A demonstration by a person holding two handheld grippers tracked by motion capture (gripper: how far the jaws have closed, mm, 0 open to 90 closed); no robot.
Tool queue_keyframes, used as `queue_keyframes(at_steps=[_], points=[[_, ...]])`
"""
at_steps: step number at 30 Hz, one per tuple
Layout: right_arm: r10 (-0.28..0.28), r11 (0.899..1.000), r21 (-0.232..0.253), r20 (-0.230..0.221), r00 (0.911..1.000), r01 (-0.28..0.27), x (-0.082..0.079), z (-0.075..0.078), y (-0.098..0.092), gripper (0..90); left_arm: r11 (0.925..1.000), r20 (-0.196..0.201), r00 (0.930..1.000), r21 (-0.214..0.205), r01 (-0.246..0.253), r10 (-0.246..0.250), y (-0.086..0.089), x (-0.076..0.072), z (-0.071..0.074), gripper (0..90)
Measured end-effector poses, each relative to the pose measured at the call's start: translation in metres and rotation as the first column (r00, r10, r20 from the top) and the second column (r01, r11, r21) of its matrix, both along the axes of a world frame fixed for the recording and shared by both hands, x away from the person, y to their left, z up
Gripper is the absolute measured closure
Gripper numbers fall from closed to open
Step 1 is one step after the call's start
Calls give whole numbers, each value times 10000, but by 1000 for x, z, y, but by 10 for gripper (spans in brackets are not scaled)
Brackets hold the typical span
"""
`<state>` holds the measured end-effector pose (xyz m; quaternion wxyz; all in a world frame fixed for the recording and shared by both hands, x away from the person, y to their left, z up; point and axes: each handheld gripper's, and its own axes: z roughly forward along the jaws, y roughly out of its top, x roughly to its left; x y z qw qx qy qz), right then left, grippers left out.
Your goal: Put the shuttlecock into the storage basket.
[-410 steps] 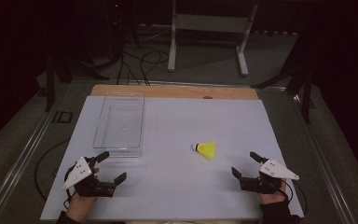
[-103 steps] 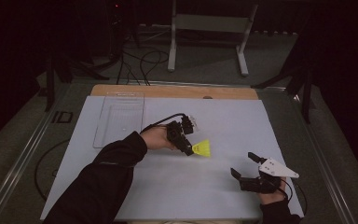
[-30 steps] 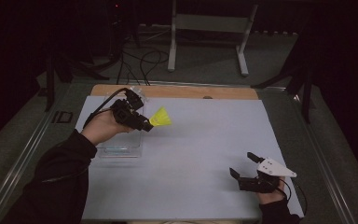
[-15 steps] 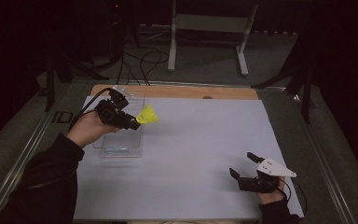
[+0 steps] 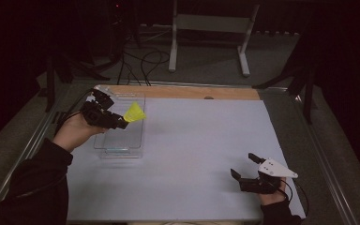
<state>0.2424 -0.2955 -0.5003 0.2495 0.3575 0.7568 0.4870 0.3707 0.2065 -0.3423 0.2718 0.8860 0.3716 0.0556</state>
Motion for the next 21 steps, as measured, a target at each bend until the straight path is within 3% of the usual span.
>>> queue_keyframes(at_steps=[13,21], points=[[18,10000,-11,-20,10000,-18,0,0,0,91,9975,34,9978,-273,-657,658,19,-5,-4,640],[50,10000,-34,-62,10000,-50,0,-1,1,91,9903,254,9903,-295,-1360,1367,31,-13,-7,640]])
